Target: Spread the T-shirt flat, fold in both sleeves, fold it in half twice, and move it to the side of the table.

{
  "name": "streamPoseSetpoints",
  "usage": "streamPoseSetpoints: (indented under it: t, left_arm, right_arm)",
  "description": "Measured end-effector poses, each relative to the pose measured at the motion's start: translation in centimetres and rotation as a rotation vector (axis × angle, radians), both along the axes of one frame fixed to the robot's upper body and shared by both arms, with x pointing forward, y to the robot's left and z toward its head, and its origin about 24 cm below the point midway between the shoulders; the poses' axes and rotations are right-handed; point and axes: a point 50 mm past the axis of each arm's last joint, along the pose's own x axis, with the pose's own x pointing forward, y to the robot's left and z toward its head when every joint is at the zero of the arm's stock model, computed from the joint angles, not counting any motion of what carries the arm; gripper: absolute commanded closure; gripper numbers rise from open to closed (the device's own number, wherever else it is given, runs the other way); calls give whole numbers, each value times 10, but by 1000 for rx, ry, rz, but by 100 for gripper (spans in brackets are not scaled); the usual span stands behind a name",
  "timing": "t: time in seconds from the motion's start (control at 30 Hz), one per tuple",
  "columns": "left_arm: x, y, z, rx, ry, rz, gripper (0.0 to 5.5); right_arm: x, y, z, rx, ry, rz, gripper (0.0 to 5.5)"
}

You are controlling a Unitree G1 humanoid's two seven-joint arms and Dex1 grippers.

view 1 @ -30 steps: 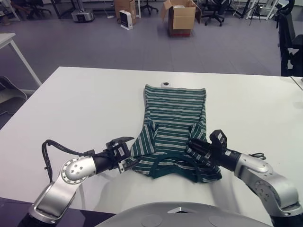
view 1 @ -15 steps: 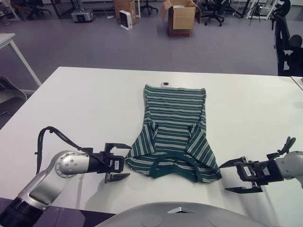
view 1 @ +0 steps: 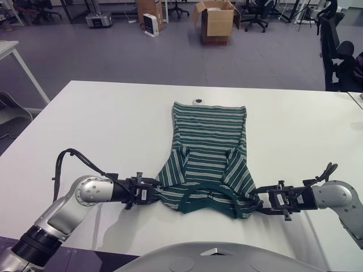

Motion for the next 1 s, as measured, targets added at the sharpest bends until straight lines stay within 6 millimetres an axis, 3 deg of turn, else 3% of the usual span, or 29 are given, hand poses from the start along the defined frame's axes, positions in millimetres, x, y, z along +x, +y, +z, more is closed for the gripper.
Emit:
streamPoseSetpoints:
  t: [0.23,0.33,0.43,0.57,0.6,0.67,0.77,0.87,0.97,1.0]
  left_arm:
    - [5,-1,-5,-3,8,-12,506]
    - [4,0,-3,-37,116,13,548]
    - [-12,5,16,-142,338,38,550]
    - [-35,-3,69,-336,647,-78,550]
    - [-40,-5,82,-362,716,-117,550]
    - [-37,-5,91,-387,767,-128,550]
    - [-1,4,102,-416,691,-63,550]
    - [44,15,95,-467,609,57,550]
    - [87,25,69,-507,579,202,550]
    - [103,26,53,-508,573,269,550]
  right_arm:
    - [3,2,-2,7,48,-11,511]
    - [4,-1,0,24,168,-39,546]
    - [2,-2,24,62,329,-24,546]
    - [-7,-9,74,116,552,66,546]
    - [-5,-11,93,119,587,94,546]
    - [5,-13,111,98,564,98,546]
    - [43,-20,121,147,464,29,546]
    - [93,-15,113,228,394,-45,546]
    - [138,1,94,220,390,-99,546]
    - [154,8,83,186,392,-129,546]
